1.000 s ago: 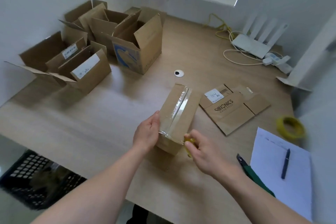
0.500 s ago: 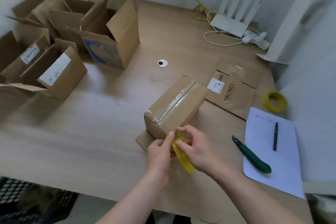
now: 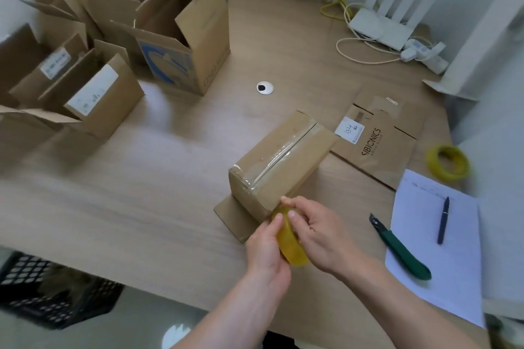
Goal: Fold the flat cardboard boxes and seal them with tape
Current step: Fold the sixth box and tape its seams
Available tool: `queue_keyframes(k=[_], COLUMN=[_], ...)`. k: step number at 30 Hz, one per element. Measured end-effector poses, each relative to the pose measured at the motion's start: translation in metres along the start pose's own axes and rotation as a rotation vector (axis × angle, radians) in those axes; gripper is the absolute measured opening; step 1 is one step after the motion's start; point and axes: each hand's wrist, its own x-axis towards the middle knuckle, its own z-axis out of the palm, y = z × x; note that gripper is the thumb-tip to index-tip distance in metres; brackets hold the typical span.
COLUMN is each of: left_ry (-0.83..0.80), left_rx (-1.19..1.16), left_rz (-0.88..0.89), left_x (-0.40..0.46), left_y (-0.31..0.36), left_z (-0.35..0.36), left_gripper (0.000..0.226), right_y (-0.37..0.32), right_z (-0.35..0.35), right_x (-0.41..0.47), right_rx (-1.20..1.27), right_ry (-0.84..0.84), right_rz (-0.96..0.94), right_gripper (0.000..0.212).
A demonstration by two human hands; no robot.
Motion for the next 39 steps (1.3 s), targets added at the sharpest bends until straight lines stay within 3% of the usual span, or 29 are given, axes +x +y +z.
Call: queue_keyframes(k=[12, 15, 17, 19, 20, 22, 24, 29, 32, 36, 39], left_ry=[0.121, 0.147, 0.203, 0.238, 0.245, 0.255, 0.271, 0.304, 0.314, 0.332, 0.363], left_rx=[-0.133, -0.147, -0.141, -0.145, -0.149, -0.152, -0.161, -0.185, -0.186, -0.194, -0.169], left_rz=[0.067, 0.106, 0.128, 0.141, 0.150, 0.169, 0.187, 0.227, 0.233, 0.254, 0.290], left_x=[0.002, -0.002, -0.002, -0.003, -0.003, -0.004, -0.004, -0.003, -0.003, -0.004, -0.003], left_y=[-0.012, -0.017, -0.019, -0.019, -0.019, -0.018, -0.018, -0.016, -0.017, -0.018, -0.018], left_z=[0.013, 0.018, 0.019, 0.020, 0.020, 0.019, 0.020, 0.023, 0.025, 0.024, 0.022], left_gripper=[0.027, 0.021, 0.020, 0.021, 0.022, 0.022, 0.021, 0.020, 0.021, 0.015, 0.013], right_y=[0.006, 0.020, 0.052, 0.099, 0.123, 0.165, 0.194, 0.209, 0.190, 0.135, 0.082], right_z=[-0.016, -0.035, -0.057, -0.083, -0.093, -0.102, -0.100, -0.088, -0.090, -0.107, -0.120], right_x=[0.012, 0.008, 0.002, -0.010, -0.019, -0.035, -0.049, -0.056, -0.055, -0.047, -0.042], right_rx=[-0.090, 0.038, 0.055, -0.126, -0.239, -0.419, -0.502, -0.494, -0.252, 0.021, -0.025], right_ry=[-0.164, -0.139, 0.115, 0.314, 0.306, 0.136, -0.024, -0.027, 0.098, 0.135, 0.025], right_rz=[-0.114, -0.142, -0.044, 0.162, 0.277, 0.461, 0.514, 0.401, 0.385, 0.186, -0.107], right_gripper=[0.041, 0.039, 0.031, 0.027, 0.032, 0.045, 0.048, 0.020, 0.007, 0.029, 0.045])
